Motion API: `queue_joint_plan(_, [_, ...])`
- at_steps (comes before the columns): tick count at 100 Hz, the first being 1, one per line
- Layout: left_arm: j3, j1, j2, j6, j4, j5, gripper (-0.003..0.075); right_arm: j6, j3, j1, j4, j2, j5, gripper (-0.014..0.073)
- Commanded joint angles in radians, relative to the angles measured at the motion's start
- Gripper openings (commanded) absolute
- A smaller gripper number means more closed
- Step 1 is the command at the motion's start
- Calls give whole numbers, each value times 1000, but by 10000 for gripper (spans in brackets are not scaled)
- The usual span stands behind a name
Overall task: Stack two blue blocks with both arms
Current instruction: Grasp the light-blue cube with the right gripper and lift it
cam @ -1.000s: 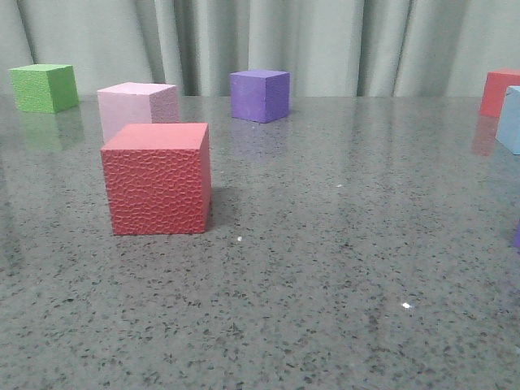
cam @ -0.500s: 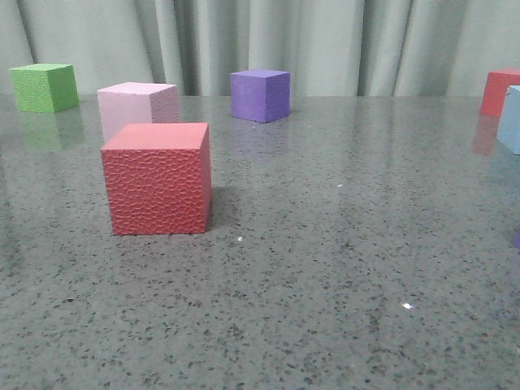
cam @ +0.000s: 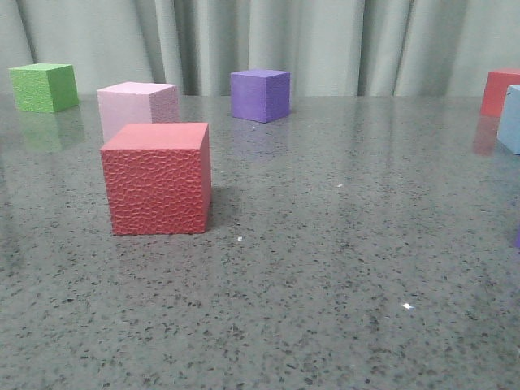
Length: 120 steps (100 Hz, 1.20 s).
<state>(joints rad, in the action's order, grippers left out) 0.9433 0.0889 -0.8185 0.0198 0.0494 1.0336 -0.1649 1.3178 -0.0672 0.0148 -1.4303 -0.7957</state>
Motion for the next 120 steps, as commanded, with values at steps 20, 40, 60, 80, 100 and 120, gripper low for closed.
queue_joint_plan(20, [35, 4, 2, 0, 8, -48, 640, 14, 77, -6, -15, -97, 50, 610])
queue_joint_plan(40, [35, 4, 2, 0, 8, -48, 640, 14, 79, -6, -15, -163, 53, 610])
queue_joint_plan(60, [35, 4, 2, 0, 8, -48, 640, 14, 79, -6, -15, -222, 74, 610])
queue_joint_plan(80, [35, 4, 2, 0, 8, -48, 640, 14, 79, -6, -15, -254, 100, 610])
queue_joint_plan(100, [35, 4, 2, 0, 8, -48, 640, 14, 79, -6, -15, -256, 120, 610])
queue_joint_plan(120, [35, 4, 2, 0, 8, -48, 640, 14, 79, -6, -15, -256, 111, 469])
